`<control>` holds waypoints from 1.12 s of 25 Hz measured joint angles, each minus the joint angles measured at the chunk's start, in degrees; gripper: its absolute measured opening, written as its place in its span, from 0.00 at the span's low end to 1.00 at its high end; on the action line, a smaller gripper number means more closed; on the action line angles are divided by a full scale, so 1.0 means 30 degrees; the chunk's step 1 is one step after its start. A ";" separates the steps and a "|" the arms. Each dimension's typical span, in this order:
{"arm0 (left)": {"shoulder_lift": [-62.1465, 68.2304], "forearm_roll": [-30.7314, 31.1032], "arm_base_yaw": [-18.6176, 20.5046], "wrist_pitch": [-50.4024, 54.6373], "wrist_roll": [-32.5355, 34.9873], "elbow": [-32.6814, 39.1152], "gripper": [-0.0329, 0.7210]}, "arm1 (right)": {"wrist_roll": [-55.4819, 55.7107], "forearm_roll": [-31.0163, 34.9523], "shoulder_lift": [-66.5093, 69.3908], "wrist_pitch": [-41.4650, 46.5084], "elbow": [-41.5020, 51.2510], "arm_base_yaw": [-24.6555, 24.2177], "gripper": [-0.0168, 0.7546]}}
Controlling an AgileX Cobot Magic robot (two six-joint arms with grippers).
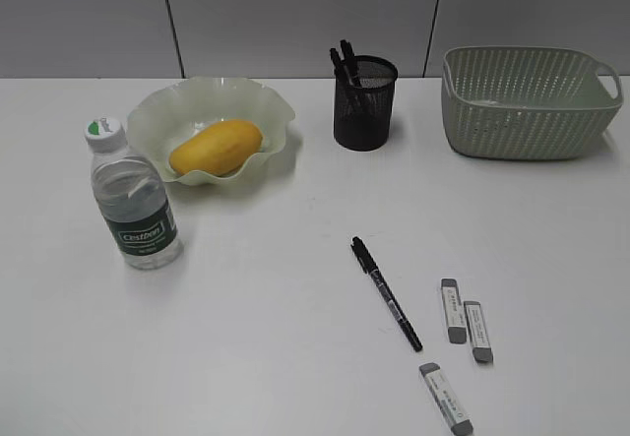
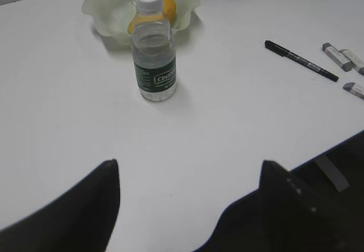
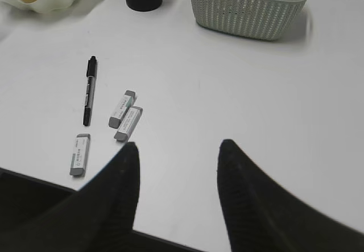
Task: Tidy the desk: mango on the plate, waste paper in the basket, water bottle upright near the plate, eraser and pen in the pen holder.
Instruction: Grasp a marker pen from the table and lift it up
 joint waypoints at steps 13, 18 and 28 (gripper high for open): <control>-0.2094 -0.0330 0.5512 -0.0017 0.0000 0.0000 0.75 | 0.0073 0.0384 0.7794 -0.3603 -0.0643 0.0000 0.50; -0.2113 -0.0407 0.7282 -0.0017 0.0000 0.0000 0.73 | 0.0036 0.0683 1.7166 -0.7862 -0.2262 0.0000 0.50; -0.2121 -0.0465 0.7386 -0.0031 0.0000 0.0000 0.68 | -0.0503 0.1003 3.2169 -0.8502 -1.0573 0.3300 0.50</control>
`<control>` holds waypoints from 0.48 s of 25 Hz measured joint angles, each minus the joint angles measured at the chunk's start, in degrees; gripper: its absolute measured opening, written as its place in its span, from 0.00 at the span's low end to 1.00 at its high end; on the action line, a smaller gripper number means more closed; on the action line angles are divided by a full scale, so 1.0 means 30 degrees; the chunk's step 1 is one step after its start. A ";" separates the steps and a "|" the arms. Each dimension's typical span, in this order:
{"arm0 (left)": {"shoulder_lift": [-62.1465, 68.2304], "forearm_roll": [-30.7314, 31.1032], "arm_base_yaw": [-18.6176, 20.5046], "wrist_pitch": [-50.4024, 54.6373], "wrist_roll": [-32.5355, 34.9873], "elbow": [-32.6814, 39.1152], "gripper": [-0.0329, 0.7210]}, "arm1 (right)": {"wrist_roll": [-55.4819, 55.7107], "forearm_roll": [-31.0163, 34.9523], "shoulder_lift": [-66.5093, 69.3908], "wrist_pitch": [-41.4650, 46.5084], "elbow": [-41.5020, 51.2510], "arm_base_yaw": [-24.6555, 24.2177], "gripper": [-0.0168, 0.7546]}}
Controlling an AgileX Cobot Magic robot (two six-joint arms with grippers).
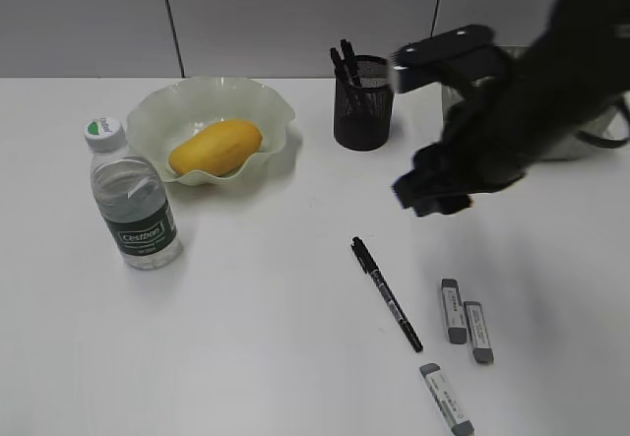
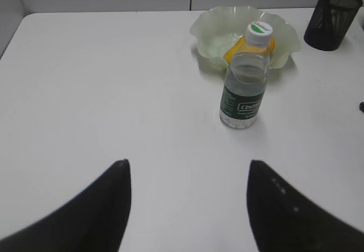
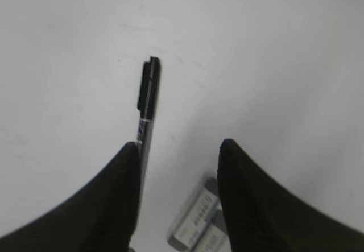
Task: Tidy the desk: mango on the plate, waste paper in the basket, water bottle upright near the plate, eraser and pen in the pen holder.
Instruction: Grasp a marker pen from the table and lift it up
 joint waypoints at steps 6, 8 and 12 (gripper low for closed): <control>0.0000 0.0000 0.0000 0.0000 0.0000 0.0000 0.66 | 0.0065 0.0319 0.6075 0.1811 -0.4740 0.1166 0.50; 0.0000 -0.0006 0.0000 0.0000 0.0000 0.0000 0.66 | 0.0068 0.0392 0.7386 0.2505 -0.5611 0.1166 0.50; 0.0000 -0.0006 0.0000 0.0000 0.0000 0.0000 0.66 | 0.0081 0.0393 0.9088 0.2950 -0.6169 0.1166 0.50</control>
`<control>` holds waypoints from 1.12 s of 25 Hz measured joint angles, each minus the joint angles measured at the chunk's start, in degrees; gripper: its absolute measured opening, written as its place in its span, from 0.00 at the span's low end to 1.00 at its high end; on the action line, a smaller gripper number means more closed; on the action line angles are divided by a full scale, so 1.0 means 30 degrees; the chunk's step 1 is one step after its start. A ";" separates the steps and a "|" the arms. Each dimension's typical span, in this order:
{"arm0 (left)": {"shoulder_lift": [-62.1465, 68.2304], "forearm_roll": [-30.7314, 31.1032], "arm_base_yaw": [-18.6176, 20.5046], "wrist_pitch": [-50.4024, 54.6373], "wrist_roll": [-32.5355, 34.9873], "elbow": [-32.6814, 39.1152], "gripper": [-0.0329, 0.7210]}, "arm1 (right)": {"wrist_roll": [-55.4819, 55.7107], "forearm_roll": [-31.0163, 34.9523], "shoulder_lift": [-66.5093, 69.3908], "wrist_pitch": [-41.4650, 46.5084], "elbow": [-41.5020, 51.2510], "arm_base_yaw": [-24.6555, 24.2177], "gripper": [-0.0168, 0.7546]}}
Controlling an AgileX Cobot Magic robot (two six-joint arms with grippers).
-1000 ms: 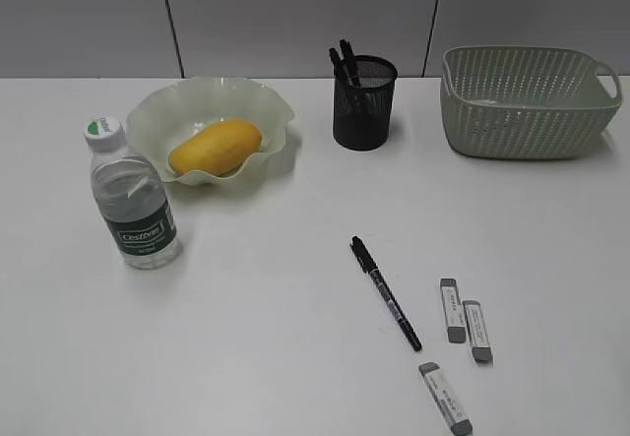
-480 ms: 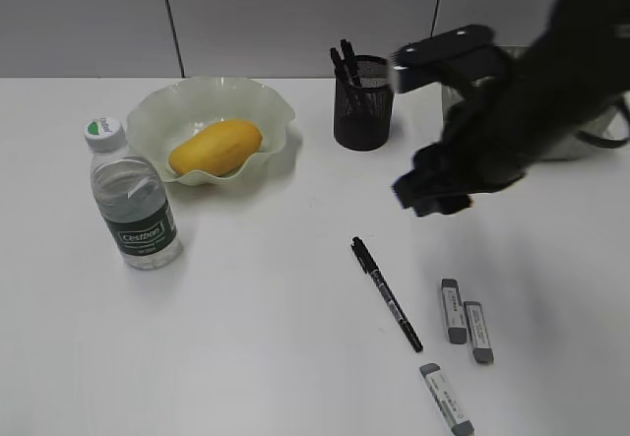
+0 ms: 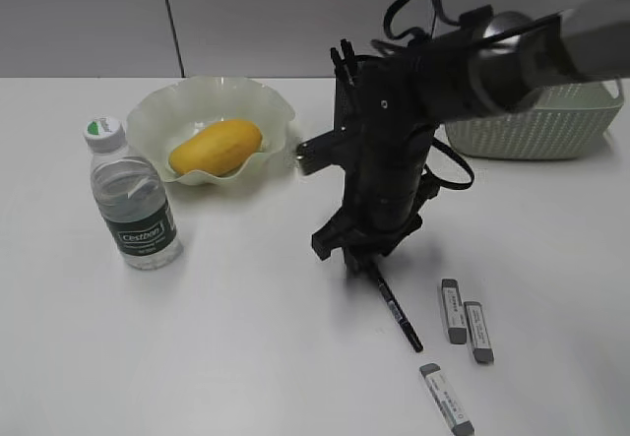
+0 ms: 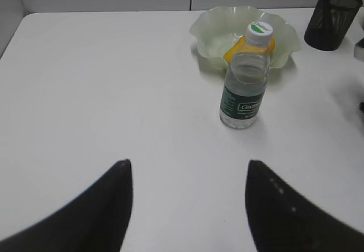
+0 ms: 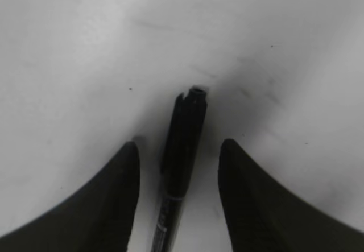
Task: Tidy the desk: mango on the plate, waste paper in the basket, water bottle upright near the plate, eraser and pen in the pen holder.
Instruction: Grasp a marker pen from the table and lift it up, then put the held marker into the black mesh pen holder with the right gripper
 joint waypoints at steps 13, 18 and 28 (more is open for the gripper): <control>0.0000 -0.0016 0.0000 0.0000 0.0000 0.0000 0.63 | 0.0650 -0.0119 -0.2663 -0.3760 0.0206 0.0000 0.19; 0.0000 -0.0016 0.0000 0.0000 0.0000 0.0000 0.62 | 0.0687 -0.2507 -0.7460 -1.5962 0.2912 -0.0781 0.19; 0.0000 -0.0016 0.0000 0.0000 0.0000 0.0000 0.61 | -0.0298 -0.0561 -0.1888 -2.9391 0.1954 -0.4941 0.19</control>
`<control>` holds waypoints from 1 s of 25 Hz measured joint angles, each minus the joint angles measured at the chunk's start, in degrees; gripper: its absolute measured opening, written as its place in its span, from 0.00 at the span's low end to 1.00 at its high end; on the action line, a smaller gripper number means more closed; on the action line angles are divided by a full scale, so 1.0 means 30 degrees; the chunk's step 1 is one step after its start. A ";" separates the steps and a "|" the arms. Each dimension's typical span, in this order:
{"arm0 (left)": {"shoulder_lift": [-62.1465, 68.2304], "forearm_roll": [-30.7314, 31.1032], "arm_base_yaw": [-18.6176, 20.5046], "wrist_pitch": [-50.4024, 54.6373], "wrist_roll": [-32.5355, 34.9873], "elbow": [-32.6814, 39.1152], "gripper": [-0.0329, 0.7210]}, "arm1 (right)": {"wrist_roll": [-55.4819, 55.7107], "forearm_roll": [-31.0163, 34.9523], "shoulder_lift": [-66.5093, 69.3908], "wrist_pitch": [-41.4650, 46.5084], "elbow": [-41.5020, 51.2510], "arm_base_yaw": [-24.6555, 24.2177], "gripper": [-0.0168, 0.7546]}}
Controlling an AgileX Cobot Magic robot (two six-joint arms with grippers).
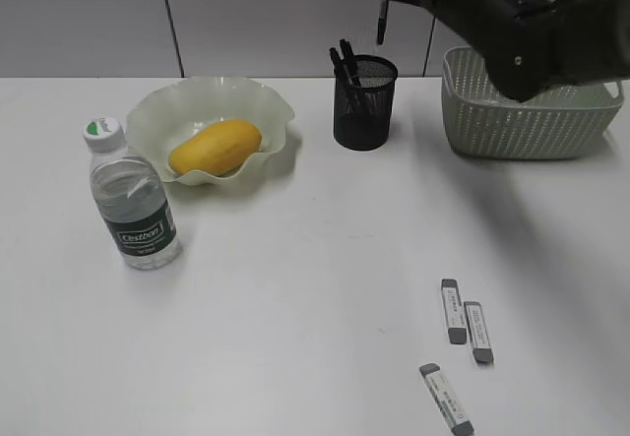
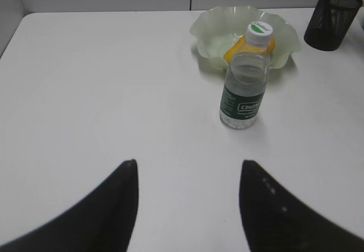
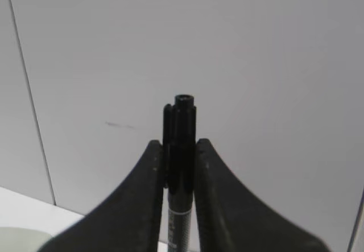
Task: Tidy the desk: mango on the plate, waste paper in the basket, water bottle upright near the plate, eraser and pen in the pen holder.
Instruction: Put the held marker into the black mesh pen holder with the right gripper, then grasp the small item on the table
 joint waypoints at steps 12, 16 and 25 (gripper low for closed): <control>0.0000 0.0000 0.0000 0.0000 0.0000 0.0000 0.58 | -0.0001 -0.0034 0.3205 0.1943 -0.2181 0.0000 0.62; 0.0000 0.0000 0.0000 0.0000 0.0000 0.0000 0.56 | -0.0001 -0.0142 0.0721 0.5969 -0.2012 0.0000 0.71; 0.0000 0.0000 0.0000 0.0000 0.0000 0.0000 0.55 | -0.0077 -0.2106 -0.9103 2.5250 0.0165 0.0023 0.58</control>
